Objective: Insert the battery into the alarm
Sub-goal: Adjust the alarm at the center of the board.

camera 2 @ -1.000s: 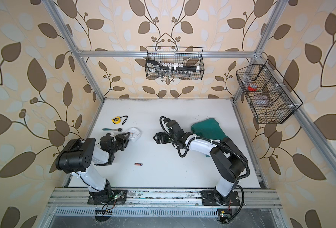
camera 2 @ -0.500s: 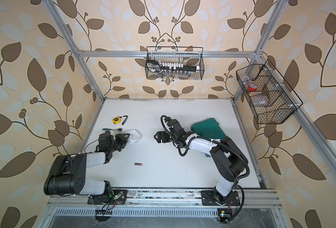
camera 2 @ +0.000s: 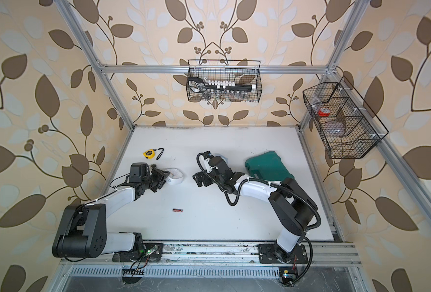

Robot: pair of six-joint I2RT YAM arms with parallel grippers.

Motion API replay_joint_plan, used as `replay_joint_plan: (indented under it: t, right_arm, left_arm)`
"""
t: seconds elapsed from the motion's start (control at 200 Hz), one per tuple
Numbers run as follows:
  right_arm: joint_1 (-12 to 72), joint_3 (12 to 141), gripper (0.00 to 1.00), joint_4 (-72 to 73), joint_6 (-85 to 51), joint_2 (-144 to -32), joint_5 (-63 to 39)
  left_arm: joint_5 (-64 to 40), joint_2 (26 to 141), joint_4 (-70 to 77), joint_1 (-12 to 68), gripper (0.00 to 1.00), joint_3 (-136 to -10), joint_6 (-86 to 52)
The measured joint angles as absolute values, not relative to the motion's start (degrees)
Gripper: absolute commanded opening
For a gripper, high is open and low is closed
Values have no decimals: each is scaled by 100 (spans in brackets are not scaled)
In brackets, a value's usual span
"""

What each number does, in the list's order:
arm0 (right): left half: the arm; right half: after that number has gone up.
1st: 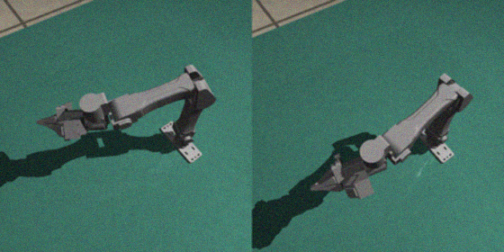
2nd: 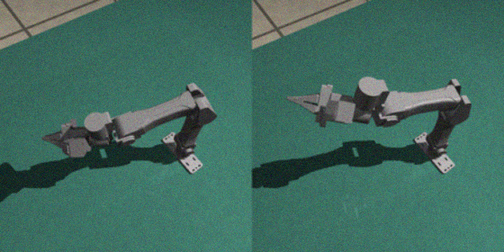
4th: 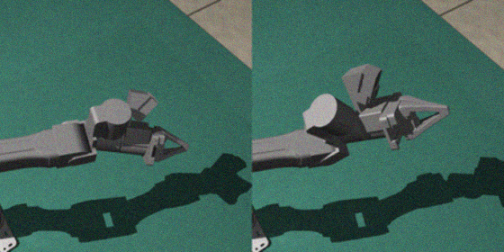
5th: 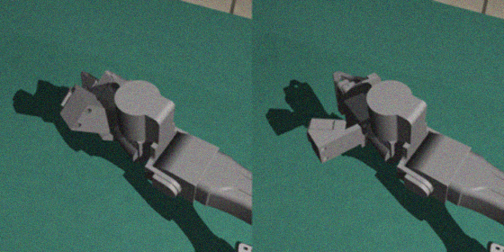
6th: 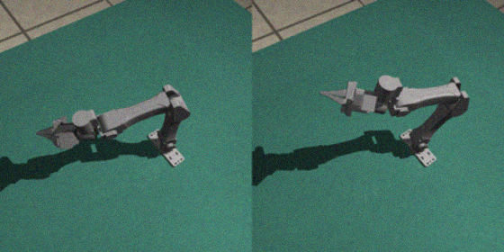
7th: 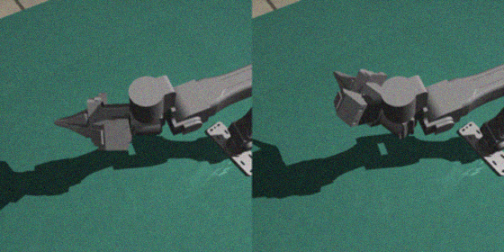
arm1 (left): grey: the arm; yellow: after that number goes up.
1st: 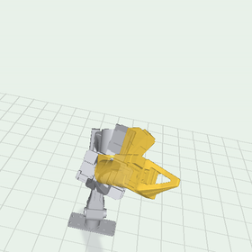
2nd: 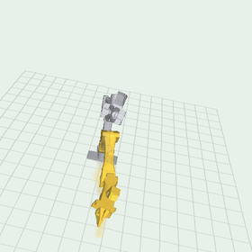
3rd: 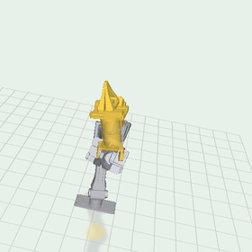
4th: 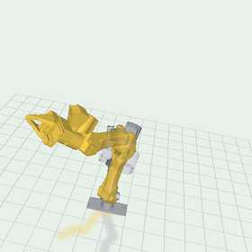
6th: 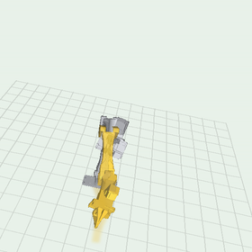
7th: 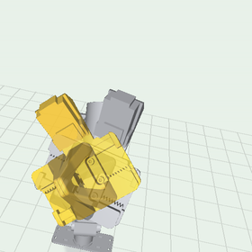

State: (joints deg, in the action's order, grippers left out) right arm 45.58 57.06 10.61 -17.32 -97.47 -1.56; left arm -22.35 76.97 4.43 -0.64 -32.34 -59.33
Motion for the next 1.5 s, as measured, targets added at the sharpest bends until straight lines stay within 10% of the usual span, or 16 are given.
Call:
replay_joint_plan:
  t: [0.4,1.185,1.5]
  right_arm:
    - [6097,5561,98,2727,963,-10073,1507]
    - [6160,6687,84,2902,2711,-11483,2338]
    - [6160,6781,62,2753,2853,-11618,2403]
  left_arm:
    - [-2716,7699,-585,-30,25,-3850,-6451]
    - [-3282,7758,-952,8,27,-4042,-6451]
    - [-3306,7767,-952,10,27,-4053,-6447]
